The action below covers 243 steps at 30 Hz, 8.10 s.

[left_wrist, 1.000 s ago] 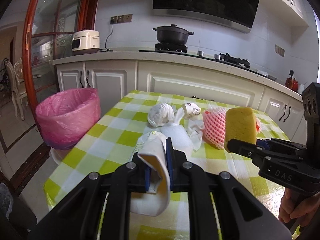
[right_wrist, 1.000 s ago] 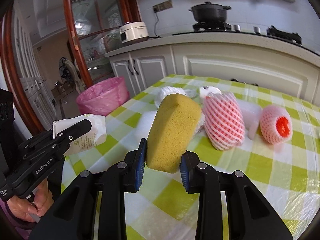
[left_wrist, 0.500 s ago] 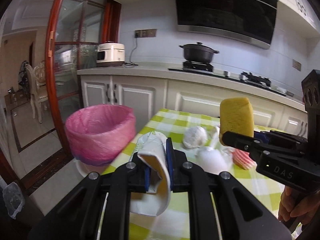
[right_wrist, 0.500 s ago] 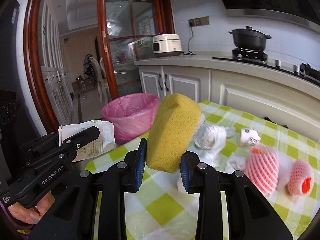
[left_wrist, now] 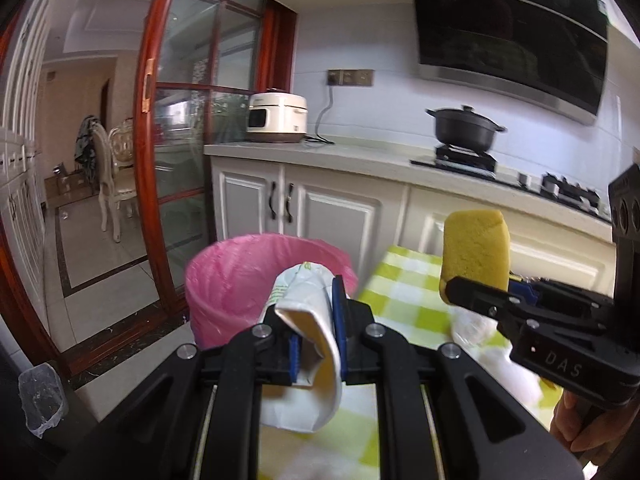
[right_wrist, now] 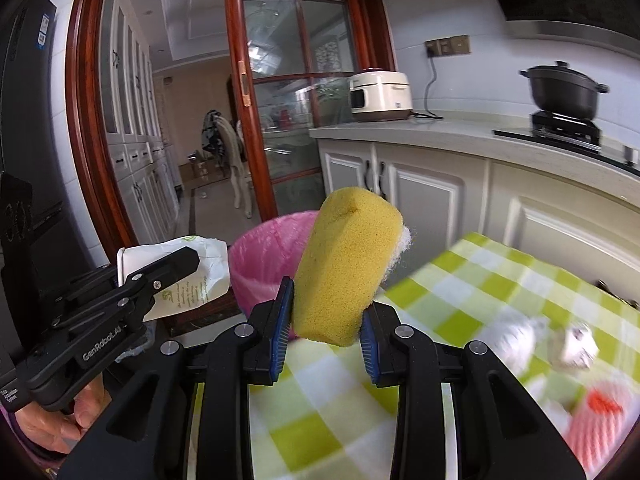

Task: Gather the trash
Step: 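Carry bag and sponge to the pink bin and open both tools, then move both empty tools back over the table, then grasp the white foam sheet with the left tool while the right tool grasps a pink foam net, then carry foam sheet and foam net to the pink bin and open both tools, then swing both open tools back over the table toward the remaining trash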

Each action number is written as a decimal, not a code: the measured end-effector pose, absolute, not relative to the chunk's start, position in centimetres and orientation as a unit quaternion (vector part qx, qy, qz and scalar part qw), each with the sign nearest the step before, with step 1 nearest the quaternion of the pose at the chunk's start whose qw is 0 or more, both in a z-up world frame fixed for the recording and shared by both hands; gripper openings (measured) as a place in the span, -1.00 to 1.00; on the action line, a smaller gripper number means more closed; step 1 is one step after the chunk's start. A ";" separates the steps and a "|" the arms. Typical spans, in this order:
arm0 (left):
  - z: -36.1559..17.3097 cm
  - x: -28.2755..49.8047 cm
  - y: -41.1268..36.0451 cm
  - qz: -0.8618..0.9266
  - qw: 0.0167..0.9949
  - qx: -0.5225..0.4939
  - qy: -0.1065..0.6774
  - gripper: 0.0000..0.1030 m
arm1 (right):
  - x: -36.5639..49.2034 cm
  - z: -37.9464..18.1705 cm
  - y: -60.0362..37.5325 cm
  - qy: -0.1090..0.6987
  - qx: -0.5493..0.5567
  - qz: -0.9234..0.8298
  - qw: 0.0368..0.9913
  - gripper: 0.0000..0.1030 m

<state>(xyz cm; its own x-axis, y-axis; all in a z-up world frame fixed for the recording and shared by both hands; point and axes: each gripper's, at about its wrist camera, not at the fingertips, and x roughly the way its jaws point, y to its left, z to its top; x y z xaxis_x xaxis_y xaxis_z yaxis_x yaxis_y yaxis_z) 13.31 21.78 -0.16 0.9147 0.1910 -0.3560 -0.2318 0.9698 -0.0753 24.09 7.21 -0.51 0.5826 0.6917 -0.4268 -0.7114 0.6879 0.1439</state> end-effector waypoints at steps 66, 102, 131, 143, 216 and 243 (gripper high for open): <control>-9.6 18.0 1.4 -0.008 0.952 -0.016 0.305 0.91 | 13.9 -7.3 -22.7 0.247 0.025 0.107 0.963 0.65; -6.5 14.8 3.6 -0.019 0.966 -0.043 0.254 -0.04 | 27.5 -12.9 -26.5 0.377 0.029 -0.005 0.926 0.59; -4.4 10.8 6.2 0.009 0.974 -0.038 0.223 -0.04 | 17.4 -6.1 -14.6 0.269 0.030 0.221 0.937 -0.36; -2.5 9.4 12.2 0.067 0.976 -0.055 0.202 -0.04 | 19.7 -3.8 -6.2 0.236 -0.001 0.302 0.923 -0.36; -0.9 11.3 21.0 0.132 0.970 -0.079 0.191 0.91 | 25.0 -0.7 -2.0 0.244 0.024 0.353 0.903 0.65; -9.0 17.5 0.6 -0.001 0.958 -0.011 0.287 0.91 | 21.9 -9.3 -24.5 0.281 0.045 0.148 0.947 0.65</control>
